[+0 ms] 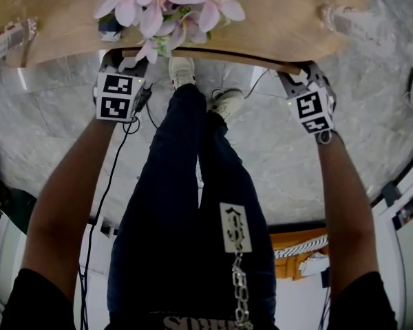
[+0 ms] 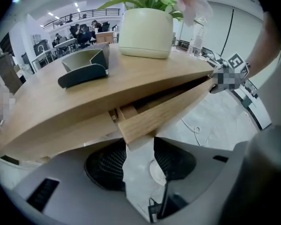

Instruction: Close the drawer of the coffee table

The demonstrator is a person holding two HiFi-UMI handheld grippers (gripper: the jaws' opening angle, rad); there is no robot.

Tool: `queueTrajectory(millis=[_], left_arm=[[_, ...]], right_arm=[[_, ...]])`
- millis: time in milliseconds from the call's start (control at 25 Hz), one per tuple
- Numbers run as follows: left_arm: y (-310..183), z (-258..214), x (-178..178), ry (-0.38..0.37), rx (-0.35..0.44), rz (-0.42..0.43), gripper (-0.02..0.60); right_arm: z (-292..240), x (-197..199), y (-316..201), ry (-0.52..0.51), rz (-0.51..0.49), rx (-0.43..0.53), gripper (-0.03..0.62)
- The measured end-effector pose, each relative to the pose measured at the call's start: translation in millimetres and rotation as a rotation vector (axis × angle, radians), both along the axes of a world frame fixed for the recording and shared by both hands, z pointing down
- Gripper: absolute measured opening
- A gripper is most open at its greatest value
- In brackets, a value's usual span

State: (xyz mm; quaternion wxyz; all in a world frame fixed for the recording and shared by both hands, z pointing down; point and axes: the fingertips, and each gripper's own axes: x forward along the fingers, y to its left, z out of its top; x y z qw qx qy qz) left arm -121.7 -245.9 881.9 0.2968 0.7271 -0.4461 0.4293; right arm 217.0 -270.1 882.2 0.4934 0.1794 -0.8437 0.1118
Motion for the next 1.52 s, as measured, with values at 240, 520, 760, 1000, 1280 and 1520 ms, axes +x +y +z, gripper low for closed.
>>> queueTrajectory(millis=[240,520,760,1000,1280,1520], left_arm=[[44,-2,4,-0.007,-0.034,-0.008,0.199],[84,-3,9,-0.009,-0.069,-0.007,0.196],[107,1,10,-0.02,-0.101,-0.007,0.192],[113,7,9,-0.024,-0.103,-0.014,0.192],[113,5,10,-0.012,-0.087,-0.037,0.192],[112,5,10,-0.001,-0.091,-0.039,0.192]], right_arm=[[-2,4,43,0.005,-0.032,-0.04,0.16],[-3,9,83,0.0,-0.034,-0.09,0.16],[2,11,105,0.003,-0.041,-0.123,0.16],[7,12,112,0.008,-0.04,-0.123,0.16],[6,12,112,0.011,-0.038,-0.129,0.16],[5,12,112,0.028,-0.03,-0.142,0.16]])
